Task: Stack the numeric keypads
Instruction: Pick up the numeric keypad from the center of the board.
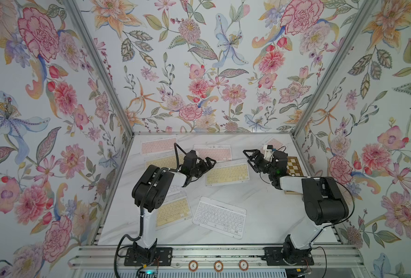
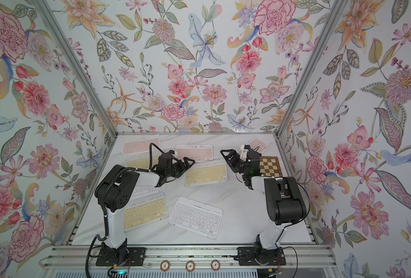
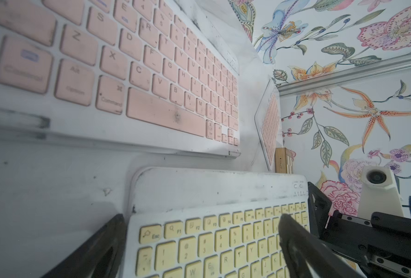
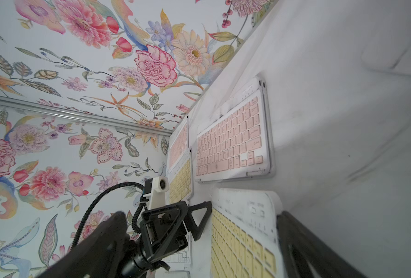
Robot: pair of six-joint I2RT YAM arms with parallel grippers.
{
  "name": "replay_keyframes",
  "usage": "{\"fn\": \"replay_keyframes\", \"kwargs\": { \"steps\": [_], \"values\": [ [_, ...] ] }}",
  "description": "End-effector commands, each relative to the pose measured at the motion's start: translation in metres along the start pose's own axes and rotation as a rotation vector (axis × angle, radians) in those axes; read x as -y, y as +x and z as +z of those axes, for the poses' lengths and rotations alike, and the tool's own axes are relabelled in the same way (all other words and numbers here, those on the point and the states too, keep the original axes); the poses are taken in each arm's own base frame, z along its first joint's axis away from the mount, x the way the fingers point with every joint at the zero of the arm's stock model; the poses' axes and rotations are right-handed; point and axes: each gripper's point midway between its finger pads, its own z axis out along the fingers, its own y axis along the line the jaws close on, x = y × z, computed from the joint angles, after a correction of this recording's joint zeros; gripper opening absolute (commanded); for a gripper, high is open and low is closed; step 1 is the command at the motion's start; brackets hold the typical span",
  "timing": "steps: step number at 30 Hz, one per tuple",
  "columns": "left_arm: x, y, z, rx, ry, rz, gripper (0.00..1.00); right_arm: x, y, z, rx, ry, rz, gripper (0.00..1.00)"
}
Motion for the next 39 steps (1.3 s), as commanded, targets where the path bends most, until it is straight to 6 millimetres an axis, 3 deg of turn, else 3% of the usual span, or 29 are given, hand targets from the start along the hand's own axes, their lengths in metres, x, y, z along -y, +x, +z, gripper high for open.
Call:
{"fn": "replay_keyframes", "kwargs": {
  "steps": [1, 11, 26, 39],
  "values": [
    [0.031, 0.044, 0.003, -0.135, 0.102, -0.015, 0.99, -0.018, 0.046, 0.012, -0.147, -0.095, 0.049, 0.99],
    [0.033, 0.049, 0.004, -0.121, 0.113, -0.025, 0.99, -0.029, 0.050, 0.024, -0.082, -0.169, 0.107, 0.99],
    [0.033, 0.050, -0.003, -0.089, 0.121, -0.045, 0.99, -0.035, 0.040, 0.022, 0.085, -0.308, 0.288, 0.99],
    [0.033, 0.049, -0.007, -0.073, 0.109, -0.039, 0.99, -0.034, 0.048, 0.017, 0.110, -0.253, 0.339, 0.99]
  ]
}}
